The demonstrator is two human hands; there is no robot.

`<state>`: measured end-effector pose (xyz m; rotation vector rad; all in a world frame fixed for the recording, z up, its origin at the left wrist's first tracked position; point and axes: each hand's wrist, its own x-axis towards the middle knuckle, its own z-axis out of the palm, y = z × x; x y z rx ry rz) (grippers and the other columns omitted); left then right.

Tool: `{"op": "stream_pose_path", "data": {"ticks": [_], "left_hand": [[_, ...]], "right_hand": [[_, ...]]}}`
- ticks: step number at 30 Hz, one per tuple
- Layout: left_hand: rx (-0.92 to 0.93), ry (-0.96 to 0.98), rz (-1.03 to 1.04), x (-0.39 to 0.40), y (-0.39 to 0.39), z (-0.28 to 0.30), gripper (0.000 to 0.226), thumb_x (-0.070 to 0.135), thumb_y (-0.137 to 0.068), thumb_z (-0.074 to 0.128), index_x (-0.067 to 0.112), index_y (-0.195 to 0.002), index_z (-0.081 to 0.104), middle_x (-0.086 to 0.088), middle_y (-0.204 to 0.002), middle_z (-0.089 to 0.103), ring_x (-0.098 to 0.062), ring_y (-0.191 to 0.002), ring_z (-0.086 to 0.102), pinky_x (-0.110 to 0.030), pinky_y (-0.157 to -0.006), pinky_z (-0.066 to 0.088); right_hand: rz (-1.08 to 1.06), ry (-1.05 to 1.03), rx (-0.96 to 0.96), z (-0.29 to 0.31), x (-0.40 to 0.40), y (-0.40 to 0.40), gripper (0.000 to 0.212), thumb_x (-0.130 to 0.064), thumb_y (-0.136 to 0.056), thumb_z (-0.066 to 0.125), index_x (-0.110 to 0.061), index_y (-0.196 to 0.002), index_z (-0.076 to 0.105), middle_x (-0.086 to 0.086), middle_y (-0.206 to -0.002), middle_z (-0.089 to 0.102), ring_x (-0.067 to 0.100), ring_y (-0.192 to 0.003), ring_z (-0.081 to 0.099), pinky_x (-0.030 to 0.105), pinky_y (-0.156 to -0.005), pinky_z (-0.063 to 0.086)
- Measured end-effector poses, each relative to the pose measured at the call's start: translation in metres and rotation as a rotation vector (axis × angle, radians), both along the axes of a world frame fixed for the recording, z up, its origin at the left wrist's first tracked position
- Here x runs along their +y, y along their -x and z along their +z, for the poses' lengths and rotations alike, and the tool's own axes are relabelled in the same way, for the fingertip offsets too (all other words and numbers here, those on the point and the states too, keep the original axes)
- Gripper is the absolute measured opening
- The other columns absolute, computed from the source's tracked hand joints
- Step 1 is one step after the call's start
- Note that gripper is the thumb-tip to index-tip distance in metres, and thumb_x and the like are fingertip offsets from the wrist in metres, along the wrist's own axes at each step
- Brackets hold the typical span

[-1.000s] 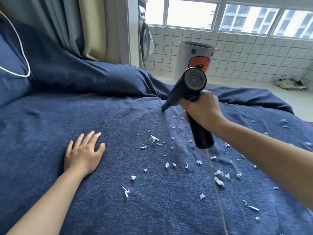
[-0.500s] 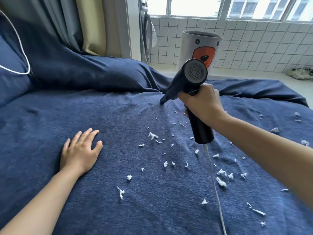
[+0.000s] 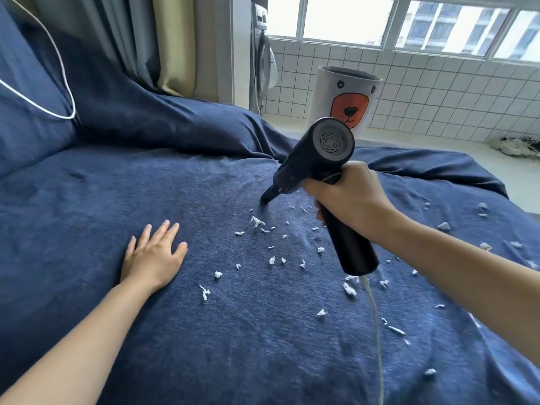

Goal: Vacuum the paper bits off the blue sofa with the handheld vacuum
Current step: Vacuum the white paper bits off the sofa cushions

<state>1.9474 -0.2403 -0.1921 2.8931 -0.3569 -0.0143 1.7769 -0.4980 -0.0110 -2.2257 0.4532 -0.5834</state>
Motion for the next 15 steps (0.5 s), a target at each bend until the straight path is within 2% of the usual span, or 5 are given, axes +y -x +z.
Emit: {"op": "stream_pose_path", "data": {"ticks": [2, 7, 11, 15], "left_hand": [[0.011, -0.006, 0.012, 0.000, 0.009, 0.001, 0.058, 0.051, -0.098, 0.025, 0.034, -0.152, 0.014, 0.014, -0.160, 0.005, -0.015, -0.149, 0.000, -0.039, -0.120, 0.000], [-0.017, -0.001, 0.021, 0.003, 0.037, 0.004, 0.056, 0.049, -0.099, 0.024, 0.031, -0.152, 0.017, 0.012, -0.161, 0.007, -0.014, -0.148, 0.004, -0.037, -0.120, 0.003], [-0.061, 0.029, 0.026, 0.008, 0.050, 0.001, 0.055, 0.047, -0.099, 0.027, 0.030, -0.151, 0.023, 0.011, -0.160, 0.014, -0.012, -0.148, 0.009, -0.035, -0.120, 0.006], [-0.089, 0.062, 0.038, 0.007, 0.051, 0.002, 0.054, 0.045, -0.098, 0.031, 0.029, -0.149, 0.029, 0.010, -0.159, 0.020, -0.013, -0.147, 0.013, -0.035, -0.119, 0.008]], "right_hand": [[0.035, -0.029, 0.004, 0.001, 0.004, 0.007, 0.026, -0.017, -0.080, 0.072, -0.011, -0.057, 0.061, 0.016, -0.063, 0.069, 0.021, -0.045, 0.067, 0.032, -0.050, 0.058], [0.088, -0.027, 0.021, -0.001, 0.018, 0.026, 0.025, -0.018, -0.081, 0.073, -0.010, -0.060, 0.061, 0.011, -0.060, 0.068, 0.014, -0.042, 0.065, 0.022, -0.046, 0.052], [0.099, 0.036, 0.017, 0.003, 0.023, 0.044, 0.028, -0.020, -0.082, 0.073, -0.019, -0.057, 0.059, 0.005, -0.059, 0.067, 0.017, -0.045, 0.068, 0.024, -0.049, 0.057], [0.074, 0.066, 0.013, 0.009, 0.017, 0.052, 0.026, -0.019, -0.083, 0.072, -0.017, -0.059, 0.061, 0.000, -0.054, 0.065, 0.015, -0.044, 0.066, 0.025, -0.052, 0.057]]}}
